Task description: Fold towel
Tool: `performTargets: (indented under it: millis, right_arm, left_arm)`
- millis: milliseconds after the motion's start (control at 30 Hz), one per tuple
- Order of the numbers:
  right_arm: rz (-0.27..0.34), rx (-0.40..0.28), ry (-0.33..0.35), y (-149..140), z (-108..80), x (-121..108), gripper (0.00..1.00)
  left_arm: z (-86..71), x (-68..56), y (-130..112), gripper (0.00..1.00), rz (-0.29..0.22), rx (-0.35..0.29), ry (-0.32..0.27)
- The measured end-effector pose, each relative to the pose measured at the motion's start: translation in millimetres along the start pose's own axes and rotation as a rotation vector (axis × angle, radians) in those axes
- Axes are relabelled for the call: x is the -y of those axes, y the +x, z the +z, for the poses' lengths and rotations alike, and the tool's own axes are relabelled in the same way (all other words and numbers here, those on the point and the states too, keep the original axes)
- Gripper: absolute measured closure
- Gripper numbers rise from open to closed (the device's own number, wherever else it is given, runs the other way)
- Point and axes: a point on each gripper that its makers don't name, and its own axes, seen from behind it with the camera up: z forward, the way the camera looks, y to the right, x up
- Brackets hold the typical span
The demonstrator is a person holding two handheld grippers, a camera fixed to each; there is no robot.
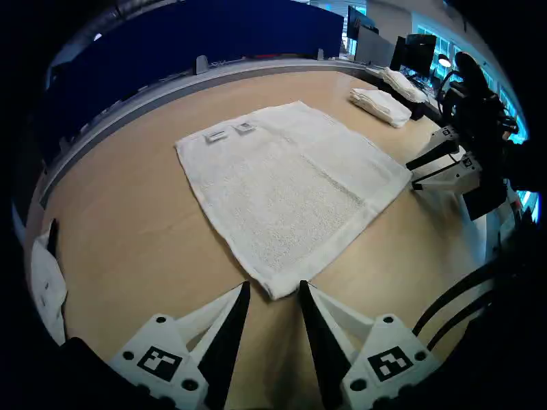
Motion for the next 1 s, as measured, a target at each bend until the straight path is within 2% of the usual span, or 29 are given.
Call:
performTargets:
  millis: [100, 233, 567, 633, 700, 833, 900, 1000]
  right_arm:
    - [0.006, -0.002, -0.006, 1.1, -0.2, -0.8, 0.48]
    - [0.011, -0.001, -0.014, 1.1, -0.7, -2.6, 0.58]
    - [0.01, 0.003, -0.016, -0.5, -0.6, 2.4, 0.59]
    - [0.011, 0.003, -0.019, 0.1, 0.0, 1.9, 0.64]
    - [0.011, 0.003, -0.023, 1.0, 0.8, 1.0, 0.73]
    - [0.014, 0.005, -0.026, 0.9, 1.5, -1.2, 0.78]
    - [0.018, 0.007, -0.025, 0.6, 1.6, -2.4, 0.84]
    - [0.024, 0.007, -0.023, 0.9, 1.3, -4.4, 0.85]
  left_arm:
    - [-0.2, 3.0, -0.4, 0.61, -0.001, 0.008, 0.004]
    - [-0.3, 5.4, -0.8, 0.66, 0.005, 0.012, 0.011]
    - [-1.1, 3.4, -2.5, 0.71, 0.012, 0.018, 0.022]
    - [-0.9, 2.6, -3.0, 0.72, 0.012, 0.019, 0.022]
    - [-0.5, 2.3, -3.8, 0.76, 0.012, 0.02, 0.021]
    - [0.2, 4.0, -3.5, 0.81, 0.016, 0.021, 0.031]
    - [0.3, 4.3, -2.9, 0.85, 0.017, 0.02, 0.033]
    - [-0.2, 4.0, -2.6, 0.89, 0.013, 0.019, 0.033]
